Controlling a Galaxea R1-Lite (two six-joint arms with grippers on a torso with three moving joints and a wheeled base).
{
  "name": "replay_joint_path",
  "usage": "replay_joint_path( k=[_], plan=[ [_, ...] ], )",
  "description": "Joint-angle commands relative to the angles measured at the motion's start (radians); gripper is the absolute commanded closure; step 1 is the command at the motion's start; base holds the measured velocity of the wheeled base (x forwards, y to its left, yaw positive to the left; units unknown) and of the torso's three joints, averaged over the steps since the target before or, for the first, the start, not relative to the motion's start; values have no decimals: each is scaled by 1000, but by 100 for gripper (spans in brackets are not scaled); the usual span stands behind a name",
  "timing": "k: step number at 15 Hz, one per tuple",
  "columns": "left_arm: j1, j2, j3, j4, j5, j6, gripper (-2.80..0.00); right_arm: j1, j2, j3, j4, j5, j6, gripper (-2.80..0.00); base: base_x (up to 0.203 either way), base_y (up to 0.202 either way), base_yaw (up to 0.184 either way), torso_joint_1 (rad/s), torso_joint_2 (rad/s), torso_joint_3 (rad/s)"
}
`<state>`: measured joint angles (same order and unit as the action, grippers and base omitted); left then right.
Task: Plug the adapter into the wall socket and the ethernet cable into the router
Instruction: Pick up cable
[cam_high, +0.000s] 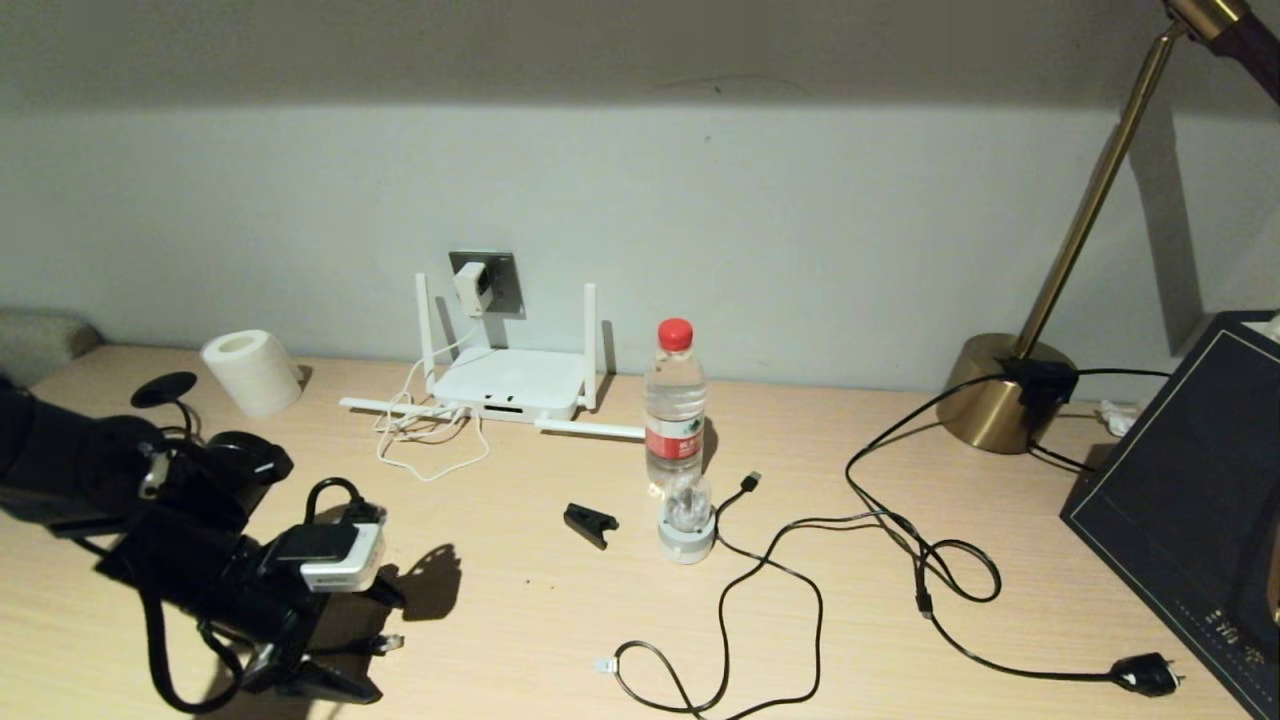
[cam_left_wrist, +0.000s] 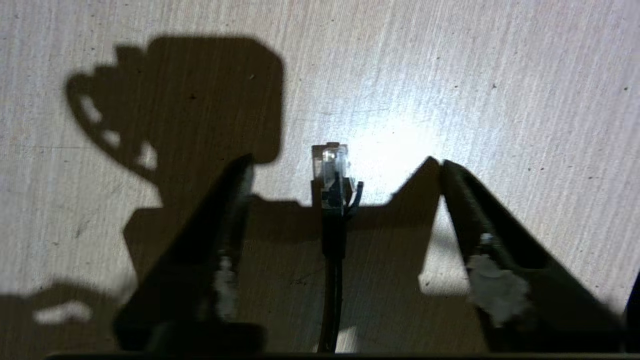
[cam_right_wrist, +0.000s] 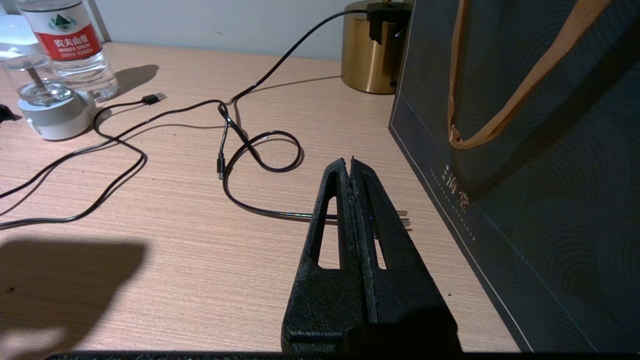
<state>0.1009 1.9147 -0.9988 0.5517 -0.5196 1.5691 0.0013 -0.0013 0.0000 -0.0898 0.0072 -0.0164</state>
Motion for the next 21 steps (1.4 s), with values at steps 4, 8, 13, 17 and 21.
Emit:
replay_joint_path(
  k=[4, 8, 13, 17, 21],
  plan=[
    [0, 6, 16, 4, -2, 9, 0, 0, 1, 35, -1, 0, 0, 0, 0, 0, 0, 0, 0, 0],
    [3, 3, 30, 4, -2, 11, 0, 0, 1, 35, -1, 0, 0, 0, 0, 0, 0, 0, 0, 0],
    [10, -15, 32, 5, -6, 12, 0, 0, 1, 35, -1, 0, 0, 0, 0, 0, 0, 0, 0, 0],
    [5, -127, 73, 15, -151, -1, 0, 0, 1, 35, -1, 0, 0, 0, 0, 0, 0, 0, 0, 0],
    [-3, -202, 145, 14, -315, -111, 0, 0, 1, 35, -1, 0, 0, 0, 0, 0, 0, 0, 0, 0]
  ],
)
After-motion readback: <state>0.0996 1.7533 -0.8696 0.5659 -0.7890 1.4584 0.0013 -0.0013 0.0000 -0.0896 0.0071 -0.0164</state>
